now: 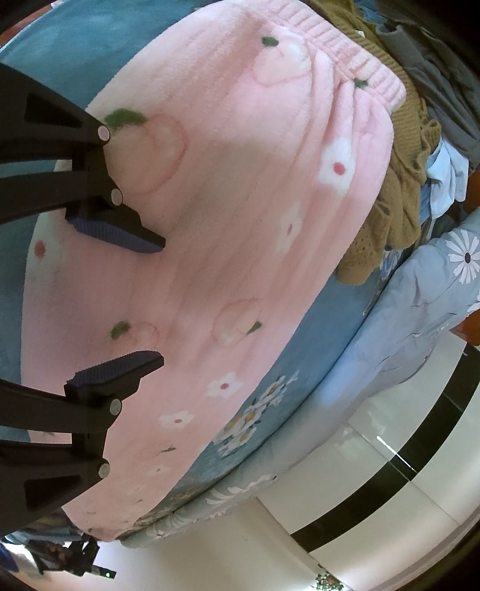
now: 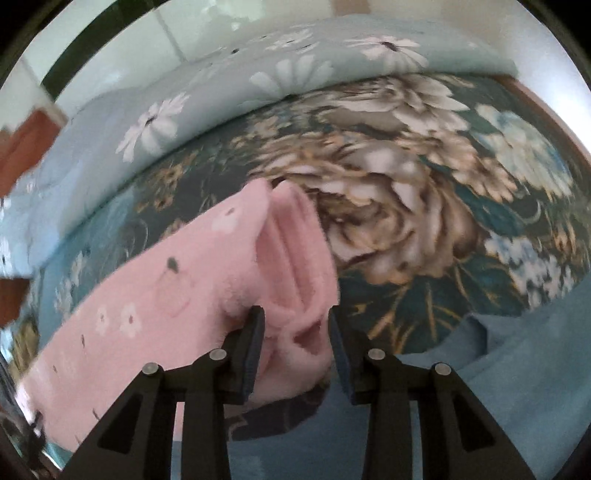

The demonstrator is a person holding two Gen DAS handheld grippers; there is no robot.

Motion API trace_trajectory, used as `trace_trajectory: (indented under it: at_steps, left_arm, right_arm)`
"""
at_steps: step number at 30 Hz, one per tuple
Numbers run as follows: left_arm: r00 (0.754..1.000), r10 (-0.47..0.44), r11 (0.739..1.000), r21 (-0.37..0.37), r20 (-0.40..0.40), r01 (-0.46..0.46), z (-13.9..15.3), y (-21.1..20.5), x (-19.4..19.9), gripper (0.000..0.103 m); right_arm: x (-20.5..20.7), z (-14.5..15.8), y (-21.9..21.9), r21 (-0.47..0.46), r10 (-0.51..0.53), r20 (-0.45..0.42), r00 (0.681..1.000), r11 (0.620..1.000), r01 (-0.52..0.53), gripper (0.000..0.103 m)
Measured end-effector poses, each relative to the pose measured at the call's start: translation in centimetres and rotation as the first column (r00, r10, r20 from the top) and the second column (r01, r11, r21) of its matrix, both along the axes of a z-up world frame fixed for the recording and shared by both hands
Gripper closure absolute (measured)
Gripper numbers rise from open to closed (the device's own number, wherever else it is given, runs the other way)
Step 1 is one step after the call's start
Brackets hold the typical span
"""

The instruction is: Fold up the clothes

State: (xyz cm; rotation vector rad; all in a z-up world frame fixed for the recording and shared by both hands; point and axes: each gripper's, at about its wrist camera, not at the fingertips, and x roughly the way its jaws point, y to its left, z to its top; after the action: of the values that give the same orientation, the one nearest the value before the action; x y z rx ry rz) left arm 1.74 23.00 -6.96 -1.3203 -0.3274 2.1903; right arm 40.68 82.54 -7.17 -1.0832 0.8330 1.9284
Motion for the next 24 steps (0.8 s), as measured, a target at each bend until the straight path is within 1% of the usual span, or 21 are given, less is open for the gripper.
trace_trajectory:
  at_steps: [1,2,3,4,6,7,9,11,12,17,20,21,24]
  left_arm:
    - [1.0,0.001,1.0,0.0,0.001,-0.001,0.1,-0.3,0.1,0.044]
    - [1.0,0.001,1.0,-0.001,0.002,-0.001,0.1,-0.3,0.1,0.044]
    - [1.0,0.0,1.0,-0.004,0.002,0.0,0.0,-0.3,0.1,0.044]
    - [1.0,0.0,1.0,-0.006,0.002,0.0,0.0,-0.3,0.1,0.043]
    - [1.0,-0.003,1.0,-0.008,0.005,0.003,0.0,-0.2,0.0,0.043]
    - [1.0,-0.005,1.0,-0.008,0.006,0.005,0.1,-0.2,0.0,0.043]
    - [1.0,-0.01,1.0,-0.002,0.009,0.01,0.1,-0.3,0.0,0.043]
    - [1.0,-0.012,1.0,0.003,0.011,0.012,0.1,-0.5,0.0,0.043]
    - [1.0,-0.012,1.0,0.006,0.013,0.012,0.0,-0.7,0.0,0.043]
    - [1.0,-0.014,1.0,0.001,0.015,0.014,-0.1,-0.4,0.1,0.043]
    - [1.0,-0.023,1.0,-0.004,0.013,0.023,-0.1,-0.1,0.2,0.043]
    - [1.0,-0.022,1.0,-0.002,0.015,0.022,-0.2,-0.1,0.2,0.043]
    - [1.0,-0.013,1.0,0.004,0.019,0.013,-0.3,-0.2,0.2,0.043]
  right_arm:
    - [-0.5,-0.1,-0.2,0.008,0.014,0.029,0.999,1.0,-0.014,0.067]
    - [-0.8,-0.3,-0.4,0.006,0.031,0.047,0.998,0.999,-0.031,0.071]
    - [-0.8,-0.6,-0.6,-0.011,0.051,0.06,0.997,0.999,-0.05,0.084]
    - [-0.8,-0.9,-0.7,-0.025,0.062,0.077,0.995,0.998,-0.06,0.093]
    - [-0.5,-1.3,-0.9,-0.034,0.066,0.098,0.993,0.997,-0.063,0.097]
    - [-0.2,-1.2,-1.0,-0.034,0.06,0.094,0.994,0.998,-0.057,0.098]
    - [1.1,-0.4,-0.9,-0.021,0.028,0.044,0.999,0.999,-0.027,0.098]
    - [2.8,0.7,-0.7,-0.001,-0.008,-0.025,1.0,1.0,0.008,0.099]
    - [3.5,0.8,-0.7,0.002,-0.019,-0.04,0.999,1.0,0.019,0.099]
    - [3.6,-0.1,-0.9,-0.012,-0.021,-0.014,1.0,1.0,0.021,0.099]
    - [3.6,0.4,-0.8,0.006,-0.04,-0.051,0.998,0.999,0.041,0.098]
    - [3.7,0.8,-0.9,0.014,-0.049,-0.07,0.996,0.999,0.05,0.094]
    - [3.3,2.1,-1.3,0.048,-0.044,-0.092,0.995,0.998,0.049,0.076]
